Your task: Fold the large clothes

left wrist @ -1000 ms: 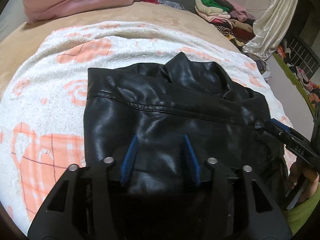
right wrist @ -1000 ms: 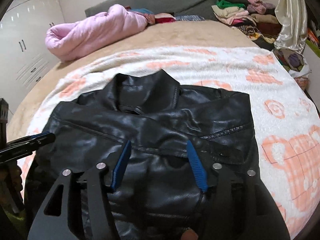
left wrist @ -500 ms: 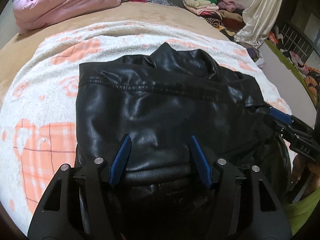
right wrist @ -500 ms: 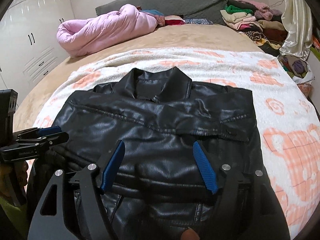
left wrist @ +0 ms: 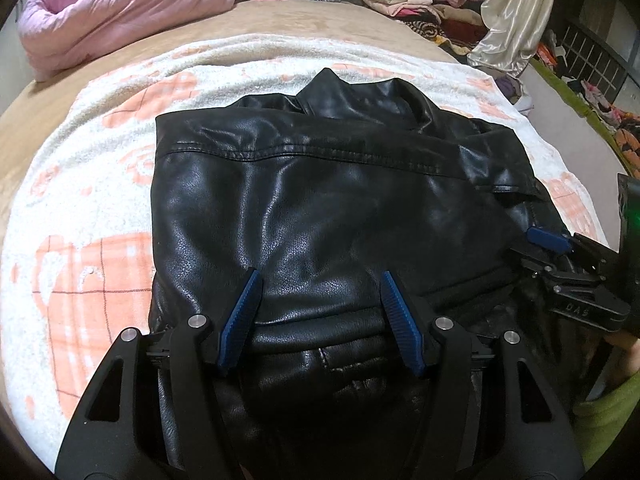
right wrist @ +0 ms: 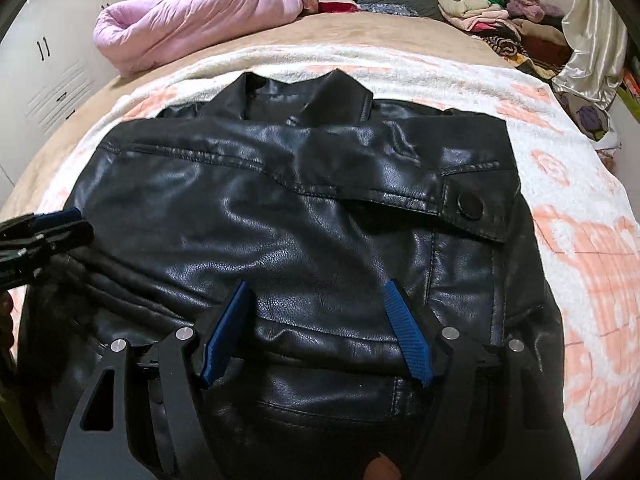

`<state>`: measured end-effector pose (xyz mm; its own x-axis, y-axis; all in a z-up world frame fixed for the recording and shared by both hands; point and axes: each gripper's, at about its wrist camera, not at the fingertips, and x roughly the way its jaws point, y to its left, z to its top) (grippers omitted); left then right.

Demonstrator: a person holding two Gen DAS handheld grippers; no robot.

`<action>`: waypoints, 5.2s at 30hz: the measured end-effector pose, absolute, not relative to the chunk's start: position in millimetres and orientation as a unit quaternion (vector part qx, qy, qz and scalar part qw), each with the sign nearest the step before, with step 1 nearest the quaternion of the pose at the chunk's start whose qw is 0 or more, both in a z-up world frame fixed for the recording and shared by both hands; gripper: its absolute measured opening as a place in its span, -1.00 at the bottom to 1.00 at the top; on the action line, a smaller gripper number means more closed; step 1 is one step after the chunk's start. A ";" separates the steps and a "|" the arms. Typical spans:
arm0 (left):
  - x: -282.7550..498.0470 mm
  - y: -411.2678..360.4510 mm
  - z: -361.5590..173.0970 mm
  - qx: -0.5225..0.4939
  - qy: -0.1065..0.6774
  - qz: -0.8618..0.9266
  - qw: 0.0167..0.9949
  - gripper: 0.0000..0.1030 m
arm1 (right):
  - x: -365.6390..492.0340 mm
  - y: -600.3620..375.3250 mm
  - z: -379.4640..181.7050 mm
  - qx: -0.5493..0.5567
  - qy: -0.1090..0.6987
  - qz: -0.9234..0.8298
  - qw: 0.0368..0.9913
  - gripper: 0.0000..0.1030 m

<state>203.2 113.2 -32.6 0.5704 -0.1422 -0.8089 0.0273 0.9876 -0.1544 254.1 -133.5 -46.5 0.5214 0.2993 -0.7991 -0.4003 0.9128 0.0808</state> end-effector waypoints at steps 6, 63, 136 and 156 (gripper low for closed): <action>199.2 112.3 -29.3 -0.065 0.460 -0.052 0.884 0.16 | 243.0 -139.3 -29.1 -0.044 0.422 0.209 0.881 0.54; 132.7 90.5 44.1 -0.038 0.370 -0.033 0.928 0.82 | 164.2 -154.0 51.4 -0.029 0.328 0.229 0.916 0.89; -26.1 123.6 -55.0 -0.100 0.497 0.018 0.862 0.21 | 58.7 -316.3 -79.0 0.001 0.504 0.221 0.835 0.91; -37.5 131.0 -63.3 -0.139 0.499 -0.014 0.855 -0.76 | 34.0 -326.1 -49.6 0.047 0.442 0.330 0.832 -0.69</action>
